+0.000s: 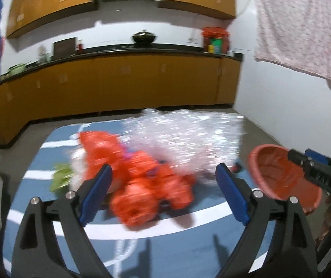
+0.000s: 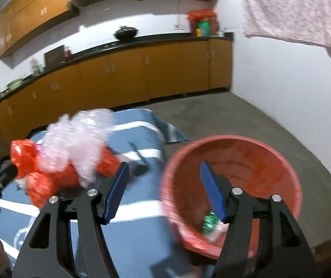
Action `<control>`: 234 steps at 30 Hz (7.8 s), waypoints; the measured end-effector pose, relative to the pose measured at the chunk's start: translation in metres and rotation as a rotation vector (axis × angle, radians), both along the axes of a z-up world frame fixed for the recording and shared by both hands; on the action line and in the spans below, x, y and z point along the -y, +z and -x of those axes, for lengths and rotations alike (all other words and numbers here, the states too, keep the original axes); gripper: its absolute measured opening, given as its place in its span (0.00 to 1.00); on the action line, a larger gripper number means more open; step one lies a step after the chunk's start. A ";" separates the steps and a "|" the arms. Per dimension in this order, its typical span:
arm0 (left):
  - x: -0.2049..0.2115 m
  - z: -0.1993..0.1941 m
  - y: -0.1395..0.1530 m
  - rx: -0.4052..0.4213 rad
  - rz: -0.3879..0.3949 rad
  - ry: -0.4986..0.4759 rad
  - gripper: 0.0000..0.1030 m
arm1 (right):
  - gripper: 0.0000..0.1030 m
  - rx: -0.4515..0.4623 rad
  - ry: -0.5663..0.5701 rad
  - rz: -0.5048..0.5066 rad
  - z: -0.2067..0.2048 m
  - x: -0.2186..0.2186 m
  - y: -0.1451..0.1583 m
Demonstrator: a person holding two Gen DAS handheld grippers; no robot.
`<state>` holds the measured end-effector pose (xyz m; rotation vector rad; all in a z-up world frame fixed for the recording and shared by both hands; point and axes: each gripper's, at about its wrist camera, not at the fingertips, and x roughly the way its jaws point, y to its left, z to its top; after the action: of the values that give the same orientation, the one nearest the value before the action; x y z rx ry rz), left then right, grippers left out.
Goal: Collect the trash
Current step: 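Grasp the bubble wrap with the left gripper while the right grasps another piece, then carry the bubble wrap over the basket and open both grippers to drop it, then grasp the large red bag with the right gripper, then grasp a red bag with the left gripper while the right holds its red bag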
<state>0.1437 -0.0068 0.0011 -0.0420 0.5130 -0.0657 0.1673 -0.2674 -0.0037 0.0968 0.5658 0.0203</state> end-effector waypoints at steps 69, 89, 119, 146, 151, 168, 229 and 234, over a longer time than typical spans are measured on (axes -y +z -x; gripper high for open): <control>-0.026 -0.064 0.039 -0.053 0.133 -0.151 0.10 | 0.04 0.124 0.255 -0.093 -0.028 -0.038 0.058; 0.079 -0.051 0.044 -0.064 0.098 -0.374 0.10 | 0.04 0.171 -0.089 0.027 0.024 0.064 0.049; 0.231 -0.049 -0.010 -0.167 0.038 -0.642 0.14 | 0.04 0.128 -0.322 -0.035 0.039 0.152 0.017; 0.063 0.008 -0.006 -0.006 -0.059 -0.172 0.89 | 0.94 0.158 -0.203 0.064 0.062 0.068 0.015; 0.006 0.021 -0.018 -0.007 -0.104 -0.035 0.93 | 0.95 0.115 -0.106 0.070 0.050 0.020 0.009; -0.123 0.046 -0.035 -0.041 -0.033 0.272 0.96 | 0.95 -0.060 0.005 -0.003 0.001 -0.111 -0.043; -0.079 -0.043 -0.004 -0.073 0.120 0.052 0.25 | 0.42 -0.143 0.076 -0.026 0.018 -0.071 -0.047; -0.070 -0.030 0.009 -0.048 0.128 0.012 0.25 | 0.42 -0.118 0.062 -0.030 0.023 -0.063 -0.039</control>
<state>0.1736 0.0634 0.0100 -0.1719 0.5562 -0.0859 0.1443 -0.2046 -0.0425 0.1097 0.6869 0.0838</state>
